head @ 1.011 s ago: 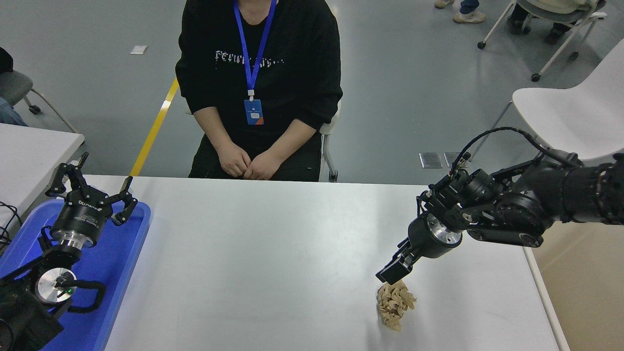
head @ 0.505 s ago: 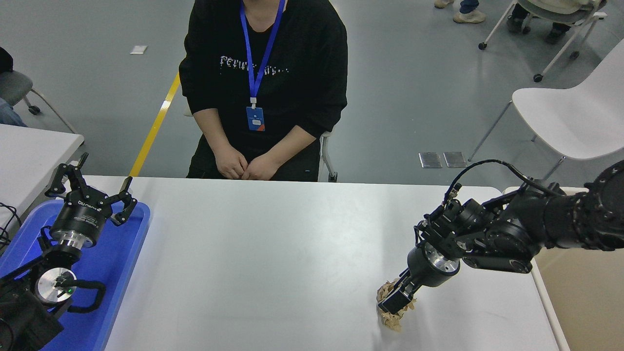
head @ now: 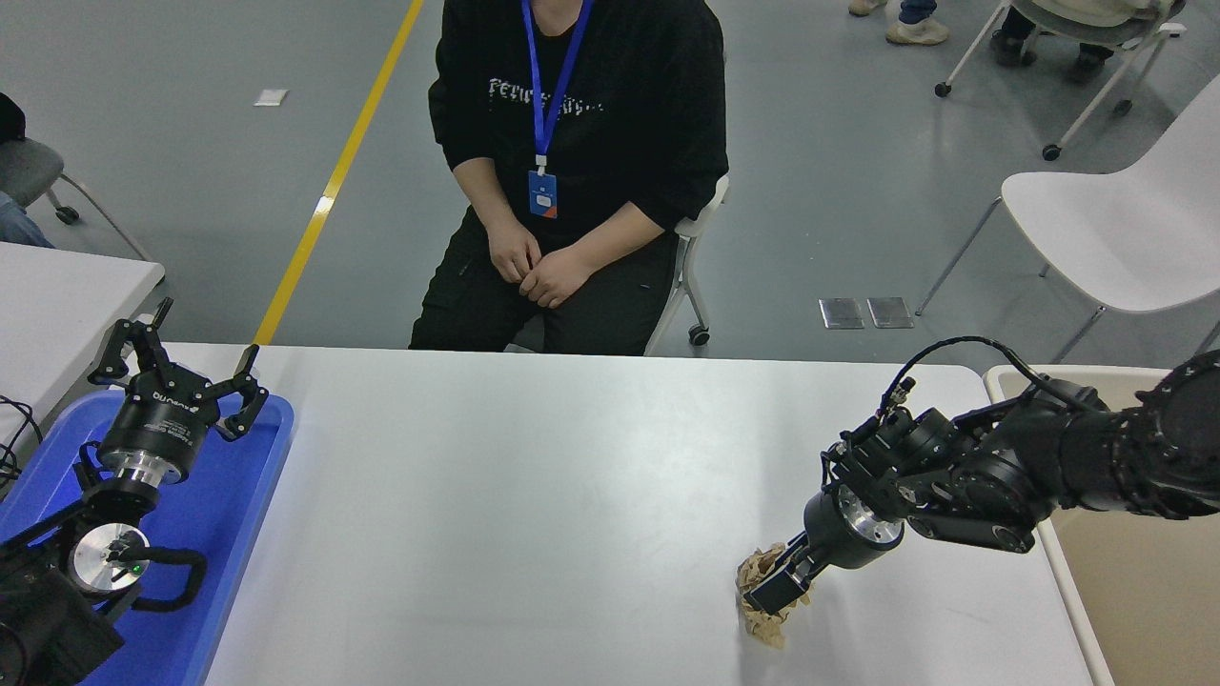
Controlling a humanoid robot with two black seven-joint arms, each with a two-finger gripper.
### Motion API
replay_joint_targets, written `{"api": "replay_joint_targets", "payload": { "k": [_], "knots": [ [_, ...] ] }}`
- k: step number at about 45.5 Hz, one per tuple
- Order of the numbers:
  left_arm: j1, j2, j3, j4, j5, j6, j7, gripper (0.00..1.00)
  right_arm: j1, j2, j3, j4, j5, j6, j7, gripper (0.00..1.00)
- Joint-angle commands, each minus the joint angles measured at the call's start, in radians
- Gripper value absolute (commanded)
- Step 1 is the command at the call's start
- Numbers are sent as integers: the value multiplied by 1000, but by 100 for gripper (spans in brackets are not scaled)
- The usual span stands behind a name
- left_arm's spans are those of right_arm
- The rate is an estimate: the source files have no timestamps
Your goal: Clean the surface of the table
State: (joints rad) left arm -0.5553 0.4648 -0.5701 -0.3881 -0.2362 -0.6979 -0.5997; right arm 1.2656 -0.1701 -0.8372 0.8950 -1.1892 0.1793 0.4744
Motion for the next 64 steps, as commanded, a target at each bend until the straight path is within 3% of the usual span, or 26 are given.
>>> {"api": "replay_joint_targets", "payload": {
  "k": [1,12,14,17,24,29,53,64],
  "knots": [
    [0,0,-1,0,1,0,0,100,-44,-2,12,-27,0,-12,0,99],
    [0,0,-1,0,1,0,0,100,-61,3,10,-53,-1,-12,0,94],
    [0,0,-1,0,0,0,0,100,-66,3,9,-64,-6,-15,0,82],
    [0,0,1,0,0,0,0,100,-66,4,6,-76,-7,-24,1,73],
    [0,0,1,0,0,0,0,100,-61,1,-6,-87,-9,-24,15,25],
    [0,0,-1,0,0,0,0,100,-54,-2,-8,-88,-9,-24,52,0],
    [0,0,-1,0,0,0,0,100,95,-95,101,5,54,-26,174,0],
    [0,0,-1,0,0,0,0,100,205,-150,254,151,224,-21,214,0]
  ]
}}
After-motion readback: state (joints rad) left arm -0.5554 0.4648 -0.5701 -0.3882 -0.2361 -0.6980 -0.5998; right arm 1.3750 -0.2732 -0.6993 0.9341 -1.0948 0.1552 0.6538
